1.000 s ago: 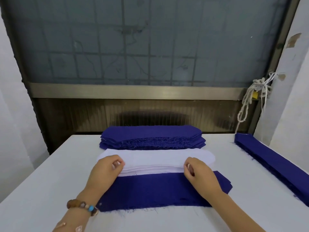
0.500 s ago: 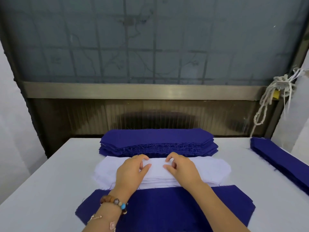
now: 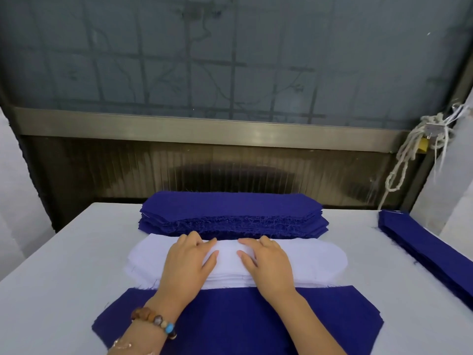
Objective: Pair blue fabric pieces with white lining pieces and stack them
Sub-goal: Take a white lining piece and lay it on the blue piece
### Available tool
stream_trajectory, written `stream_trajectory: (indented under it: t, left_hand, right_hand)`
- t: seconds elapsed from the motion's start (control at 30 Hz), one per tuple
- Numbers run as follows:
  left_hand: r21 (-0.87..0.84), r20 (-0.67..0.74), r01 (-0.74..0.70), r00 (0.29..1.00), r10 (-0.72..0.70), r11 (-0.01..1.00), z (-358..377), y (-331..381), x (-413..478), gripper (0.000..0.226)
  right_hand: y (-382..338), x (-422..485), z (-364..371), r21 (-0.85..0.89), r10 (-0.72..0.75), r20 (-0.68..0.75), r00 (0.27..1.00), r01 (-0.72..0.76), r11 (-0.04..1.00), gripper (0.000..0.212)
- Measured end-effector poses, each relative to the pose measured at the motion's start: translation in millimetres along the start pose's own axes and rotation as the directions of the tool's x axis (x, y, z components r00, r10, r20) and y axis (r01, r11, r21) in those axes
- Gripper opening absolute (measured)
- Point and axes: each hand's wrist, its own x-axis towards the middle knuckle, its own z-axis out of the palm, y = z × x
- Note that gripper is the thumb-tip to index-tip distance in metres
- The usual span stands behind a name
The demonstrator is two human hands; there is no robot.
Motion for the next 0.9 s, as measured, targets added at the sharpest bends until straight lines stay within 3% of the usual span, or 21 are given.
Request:
stream_trajectory:
  t: [0.1,0.2,0.33,0.43,0.9]
  left_hand:
    - [0.009,-0.077,-0.044,0.996,0.045,0.999,-5.1,0.1,-1.4,0.03]
    - [-0.003,-0.064,-0.045,0.997,0.045,0.999,-6.7,0.0,-2.5,0.029]
    - [-0.047,-0.11,-0.095,0.99,0.089,0.994,-12.0,3.7,-0.3,0.013]
    - [-0.018,-0.13,-0.151,0.981,0.147,0.988,-16.0,4.4,2.9,0.021]
    - [-0.053,0.016,-0.115,0.993,0.116,0.992,-21.4,6.2,1.6,0.014]
  right_hand:
    - [0.7,0.6,-0.7,0.006,0.005,-0.003,1.0,-0.005,1.0,0.04]
    - [0.3,0.7,-1.3,0.011,0.004,0.001,1.0,-0.004,1.0,0.038]
    - [-0.5,1.0,-1.9,0.012,0.01,0.008,1.0,-0.01,1.0,0.037]
    - [-0.8,0.2,-2.3,0.015,0.008,-0.001,1.0,-0.008,1.0,0.036]
    - [-0.1,0.5,-2.4,0.048,-0.032,-0.024,0.999,0.033,0.998,0.026]
